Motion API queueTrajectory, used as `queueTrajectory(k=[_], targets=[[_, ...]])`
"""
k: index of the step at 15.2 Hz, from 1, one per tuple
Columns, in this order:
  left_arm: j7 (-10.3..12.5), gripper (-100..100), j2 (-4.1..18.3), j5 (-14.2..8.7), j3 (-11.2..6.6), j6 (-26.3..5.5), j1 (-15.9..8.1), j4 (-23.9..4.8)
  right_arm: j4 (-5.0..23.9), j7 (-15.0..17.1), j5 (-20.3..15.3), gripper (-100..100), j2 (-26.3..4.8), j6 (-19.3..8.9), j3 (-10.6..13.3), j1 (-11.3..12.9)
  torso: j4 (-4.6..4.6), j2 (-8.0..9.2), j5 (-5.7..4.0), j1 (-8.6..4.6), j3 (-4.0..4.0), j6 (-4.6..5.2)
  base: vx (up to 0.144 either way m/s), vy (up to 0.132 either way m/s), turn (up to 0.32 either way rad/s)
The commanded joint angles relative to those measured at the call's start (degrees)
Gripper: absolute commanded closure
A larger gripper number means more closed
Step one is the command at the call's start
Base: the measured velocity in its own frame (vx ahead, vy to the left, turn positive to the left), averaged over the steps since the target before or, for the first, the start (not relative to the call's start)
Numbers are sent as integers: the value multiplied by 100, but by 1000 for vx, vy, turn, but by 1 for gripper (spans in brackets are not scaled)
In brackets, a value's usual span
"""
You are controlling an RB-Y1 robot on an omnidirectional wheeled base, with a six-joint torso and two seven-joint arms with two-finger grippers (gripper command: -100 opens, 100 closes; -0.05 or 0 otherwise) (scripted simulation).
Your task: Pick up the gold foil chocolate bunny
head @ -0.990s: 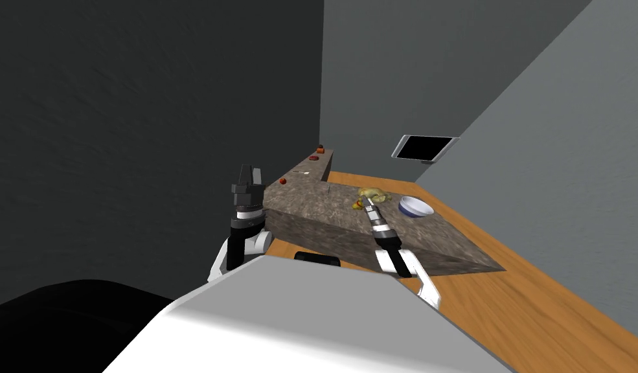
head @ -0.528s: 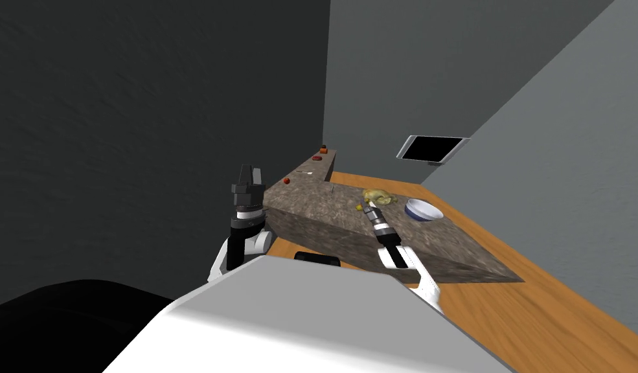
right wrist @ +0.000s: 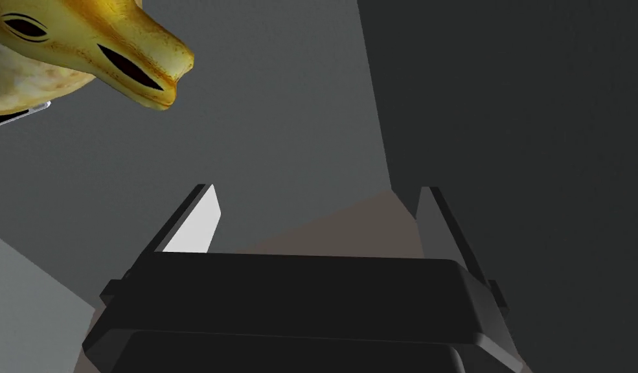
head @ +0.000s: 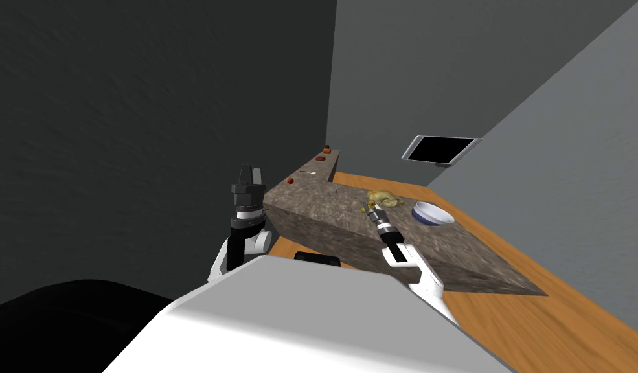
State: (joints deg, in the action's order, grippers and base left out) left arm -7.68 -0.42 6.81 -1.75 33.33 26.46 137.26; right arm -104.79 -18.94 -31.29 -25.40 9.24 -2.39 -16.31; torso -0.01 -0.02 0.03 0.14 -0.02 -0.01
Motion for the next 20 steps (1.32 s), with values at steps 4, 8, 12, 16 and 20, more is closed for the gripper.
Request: queueTrajectory(k=[4,8,12,16,20], targets=[[0,0,0,0,0,0,0,0,535,-448,-491,-100,-187,-461,-114,240,-1,-2,0,3,-1,0,8,42,76],[0,0,0,0,0,0,0,0,956,-801,-886,-100,-336,-836,-210,424,0,-2,0,2,-1,-1,6,39,67],[0,0,0,0,0,0,0,0,1209,-1013,-1123,-100,-419,-1063,-268,535,1,3,0,0,2,0,0,36,50],[0,0,0,0,0,0,0,0,1628,-1365,-1515,-100,-544,-1437,-364,718,1,3,0,-1,2,0,0,32,50],[0,0,0,0,0,0,0,0,1844,-1546,-1718,-100,-601,-1631,-413,813,1,5,-1,-6,3,1,-3,19,51]])
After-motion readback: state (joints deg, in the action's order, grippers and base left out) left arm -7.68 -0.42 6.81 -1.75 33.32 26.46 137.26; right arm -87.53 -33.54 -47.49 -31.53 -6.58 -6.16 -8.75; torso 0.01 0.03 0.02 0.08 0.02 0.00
